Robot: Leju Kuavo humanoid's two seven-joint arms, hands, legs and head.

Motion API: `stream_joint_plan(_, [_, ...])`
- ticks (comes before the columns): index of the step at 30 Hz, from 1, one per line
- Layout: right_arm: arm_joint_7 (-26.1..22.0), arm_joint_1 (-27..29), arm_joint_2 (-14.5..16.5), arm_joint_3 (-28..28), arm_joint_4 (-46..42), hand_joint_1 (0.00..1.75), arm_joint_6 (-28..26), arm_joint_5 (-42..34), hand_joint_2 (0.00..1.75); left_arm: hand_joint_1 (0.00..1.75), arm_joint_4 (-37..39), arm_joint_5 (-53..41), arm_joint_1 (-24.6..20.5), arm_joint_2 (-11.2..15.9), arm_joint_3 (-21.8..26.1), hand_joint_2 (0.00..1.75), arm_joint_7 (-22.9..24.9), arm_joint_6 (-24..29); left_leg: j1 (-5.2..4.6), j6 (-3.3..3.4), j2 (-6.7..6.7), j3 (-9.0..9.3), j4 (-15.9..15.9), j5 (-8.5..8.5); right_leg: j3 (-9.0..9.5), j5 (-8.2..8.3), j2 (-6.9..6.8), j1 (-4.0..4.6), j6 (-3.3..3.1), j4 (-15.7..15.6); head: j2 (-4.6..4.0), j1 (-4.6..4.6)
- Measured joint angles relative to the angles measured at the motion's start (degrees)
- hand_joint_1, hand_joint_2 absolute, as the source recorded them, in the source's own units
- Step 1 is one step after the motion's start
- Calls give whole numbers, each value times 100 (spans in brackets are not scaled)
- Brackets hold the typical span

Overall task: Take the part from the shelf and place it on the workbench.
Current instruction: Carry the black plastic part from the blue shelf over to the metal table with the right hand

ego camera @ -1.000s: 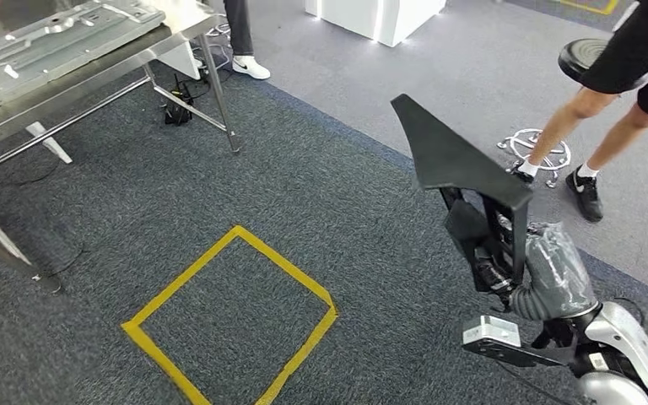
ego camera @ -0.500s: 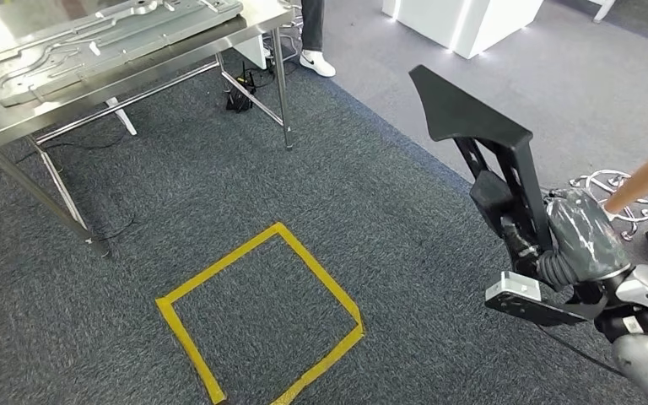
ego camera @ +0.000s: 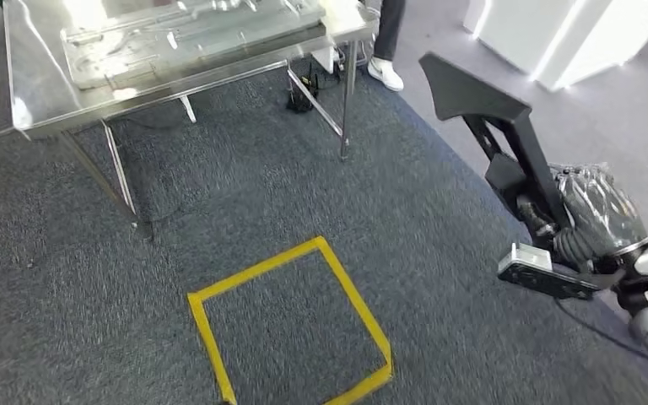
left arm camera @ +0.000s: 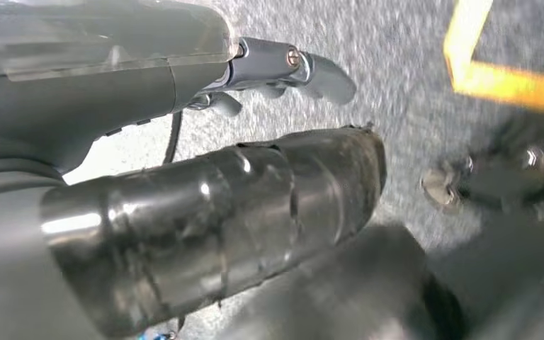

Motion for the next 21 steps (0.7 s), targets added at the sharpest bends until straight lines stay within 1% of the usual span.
stream_joint_plan(1, [5, -42, -16, 26, 32, 175, 36, 1, 175, 0, 1, 1, -13, 3, 2, 0, 5, -1, 6, 27, -72, 101, -38, -52, -333, 11, 164, -12, -9, 408, -1, 9])
stream_joint_plan(2, [9, -83, -38, 52, 63, 175, 63, 2, 175, 0, 0, 1, -27, 5, 3, 0, 9, -2, 8, 44, -150, 199, -63, -118, -657, -114, 254, -12, -8, 733, -1, 9])
stream_joint_plan(3, [13, -122, -56, 80, 92, 175, 86, 3, 175, 0, -1, 1, -37, 6, 5, 0, 12, -3, 10, 50, -242, 310, -77, -195, -945, -348, 290, -9, 1, 937, -1, 10])
stream_joint_plan(4, [15, -151, -68, 102, 118, 175, 100, 4, 175, 0, -1, 1, -38, 7, 7, 0, 14, -4, 11, 51, -343, 439, -84, -286, -1168, -619, 298, -6, 14, 990, -1, 11])
stream_joint_plan(5, [16, -177, -75, 120, 137, 175, 104, 4, 175, 0, -1, 1, -34, 6, 7, 0, 14, -7, 13, 47, -446, 583, -87, -387, -1325, -820, 302, -3, 26, 907, -1, 11])
stream_joint_plan(6, [16, -199, -79, 134, 152, 175, 105, 4, 175, 0, -1, 1, -26, 1, 8, 0, 14, -8, 19, 37, -546, 735, -87, -494, -1426, -842, 314, -1, 37, 711, -1, 11])
stream_joint_plan(7, [16, -216, -81, 143, 168, 175, 107, 4, 175, 0, 0, 1, -15, -3, 8, 0, 14, -9, 24, 23, -640, 872, -88, -607, -1487, -596, 362, -1, 46, 419, -1, 14])
stream_joint_plan(8, [16, -231, -83, 151, 192, 175, 114, 4, 175, 0, 1, 1, -9, -10, 8, 0, 14, -11, 32, 4, -727, 1001, -69, -719, -1539, -67, 462, -2, 43, 60, -1, 22])
stream_joint_plan(9, [15, -260, -85, 166, 217, 175, 130, 4, 175, 0, 3, 2, -4, -15, 8, 0, 17, -14, 38, -27, -816, 1080, -65, -820, -1549, 468, 561, 4, 29, -212, -1, 35])
stream_joint_plan(10, [18, -292, -94, 187, 239, 175, 154, 5, 175, 0, 5, 4, 1, -18, 8, 0, 27, -16, 49, -59, -894, 1140, -80, -909, -1544, 902, 637, 17, 2, -395, -1, 44])
stream_joint_plan(11, [21, -339, -107, 212, 256, 175, 182, 7, 175, 0, 7, 8, 3, -21, 8, 0, 40, -20, 60, -91, -949, 1198, -78, -946, -1519, 1127, 650, 35, -43, -488, 0, 53])
stream_joint_plan(12, [28, -404, -121, 233, 261, 175, 209, 8, 175, 0, 7, 11, 5, -20, 8, 0, 55, -23, 66, -125, -986, 1203, -74, -929, -1446, 1107, 592, 51, -98, -488, 0, 54])
stream_joint_plan(13, [38, -470, -137, 248, 264, 175, 235, 8, 175, 0, 7, 15, 3, -10, 9, 0, 71, -27, 69, -151, -943, 1177, 29, -854, -1368, 1063, 522, 56, -149, -534, 1, 51])
stream_joint_plan(14, [46, -542, -147, 260, 272, 175, 263, 8, 175, 0, 7, 18, -3, -3, 9, 0, 82, -33, 58, -178, -795, 1059, 269, -708, -1262, 1013, 447, 57, -205, -604, 1, 47])
stream_joint_plan(15, [53, -606, -155, 274, 283, 175, 293, 8, 175, 0, 7, 21, -13, 5, 10, 0, 92, -40, 50, -207, -608, 849, 590, -588, -1143, 963, 384, 53, -252, -675, 1, 37])
stream_joint_plan(16, [57, -661, -162, 297, 297, 175, 328, 7, 175, 0, 7, 26, -22, 12, 10, 0, 102, -46, 47, -235, -399, 588, 952, -543, -1014, 902, 321, 57, -282, -750, 1, 30])
stream_joint_plan(17, [59, -711, -167, 328, 315, 175, 365, 5, 175, 0, 7, 31, -29, 9, 10, 0, 109, -53, 49, -262, -235, 308, 1251, -629, -876, 825, 249, 63, -304, -810, 0, 25])
stream_joint_plan(18, [60, -763, -171, 363, 332, 175, 402, 2, 175, 0, 7, 37, -31, 8, 10, 0, 116, -61, 60, -285, -159, 64, 1420, -854, -733, 738, 181, 66, -308, -857, 0, 22])
stream_joint_plan(19, [60, -822, -173, 401, 349, 175, 443, -1, 175, 0, 7, 43, -28, 8, 10, 0, 125, -67, 72, -304, -125, -126, 1459, -1125, -581, 639, 110, 67, -300, -890, -1, 23])
stream_joint_plan(20, [60, -885, -173, 436, 367, 175, 484, -4, 175, 0, 7, 47, -19, 7, 10, 0, 134, -74, 81, -317, -107, -255, 1373, -1348, -426, 531, 41, 66, -289, -909, -1, 23])
stream_joint_plan(21, [60, -949, -174, 471, 386, 175, 517, -5, 175, 0, 7, 51, -8, 7, 10, 0, 143, -82, 88, -317, -83, -327, 1178, -1414, -268, 415, -26, 66, -274, -918, -1, 21])
